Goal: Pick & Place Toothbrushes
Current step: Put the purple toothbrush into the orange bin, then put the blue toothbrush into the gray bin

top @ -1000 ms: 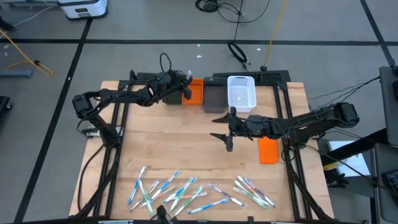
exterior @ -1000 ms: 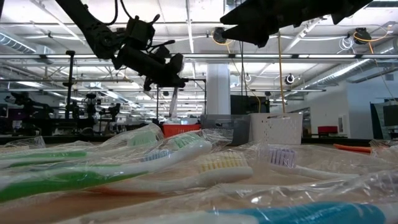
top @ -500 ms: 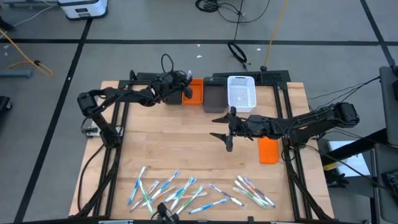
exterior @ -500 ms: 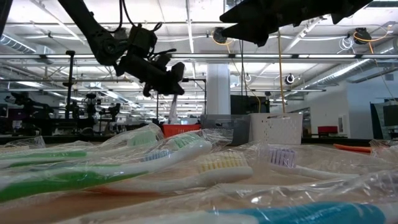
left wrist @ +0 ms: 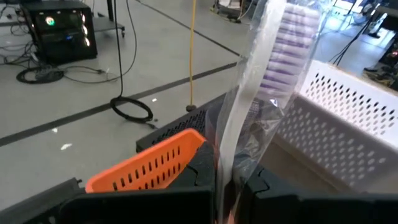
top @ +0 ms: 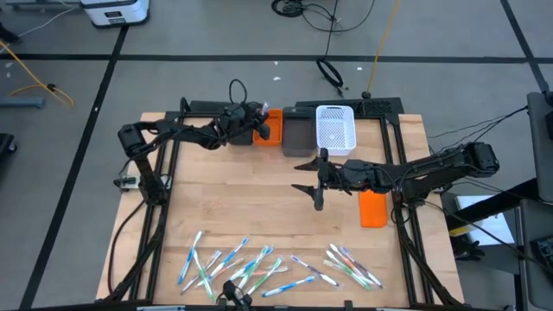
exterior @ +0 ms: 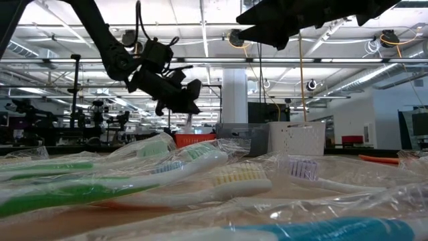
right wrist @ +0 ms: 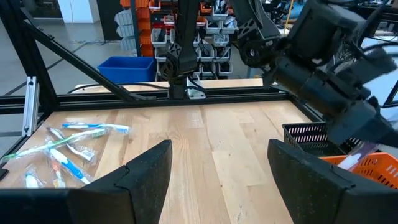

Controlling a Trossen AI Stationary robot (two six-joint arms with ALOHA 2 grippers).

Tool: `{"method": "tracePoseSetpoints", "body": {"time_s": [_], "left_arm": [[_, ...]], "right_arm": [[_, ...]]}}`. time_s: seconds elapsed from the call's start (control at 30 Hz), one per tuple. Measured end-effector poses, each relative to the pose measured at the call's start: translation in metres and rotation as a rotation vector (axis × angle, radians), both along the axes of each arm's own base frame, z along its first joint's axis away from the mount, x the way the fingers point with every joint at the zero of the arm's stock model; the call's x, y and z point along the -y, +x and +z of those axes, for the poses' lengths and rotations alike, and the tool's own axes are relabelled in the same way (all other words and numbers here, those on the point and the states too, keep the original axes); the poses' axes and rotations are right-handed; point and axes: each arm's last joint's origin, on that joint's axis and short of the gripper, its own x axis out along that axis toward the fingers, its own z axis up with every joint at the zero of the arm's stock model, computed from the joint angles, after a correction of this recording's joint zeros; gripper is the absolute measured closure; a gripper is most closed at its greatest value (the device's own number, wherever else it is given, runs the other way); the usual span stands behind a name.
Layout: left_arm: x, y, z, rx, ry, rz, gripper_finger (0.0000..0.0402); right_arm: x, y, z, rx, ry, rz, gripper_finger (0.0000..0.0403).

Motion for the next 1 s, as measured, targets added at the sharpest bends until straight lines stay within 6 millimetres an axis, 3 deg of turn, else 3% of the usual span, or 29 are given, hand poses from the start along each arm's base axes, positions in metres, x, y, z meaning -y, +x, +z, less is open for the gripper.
{"method": "tracePoseSetpoints", "body": {"time_s": [0.47, 1.0], "left_arm": [[-0.002, 0.002, -0.013, -0.034, -0.014, 0.020, 0.0385], [-0.002, 0.001, -0.014, -0.045, -0.016, 0.037, 0.0262]], "right_arm": [[0.000, 0.000, 0.000, -0.001, -0.004, 0.001, 0.0149], [0.000, 0.000, 0.000, -0.001, -0.008, 0.001, 0.0149]]}}
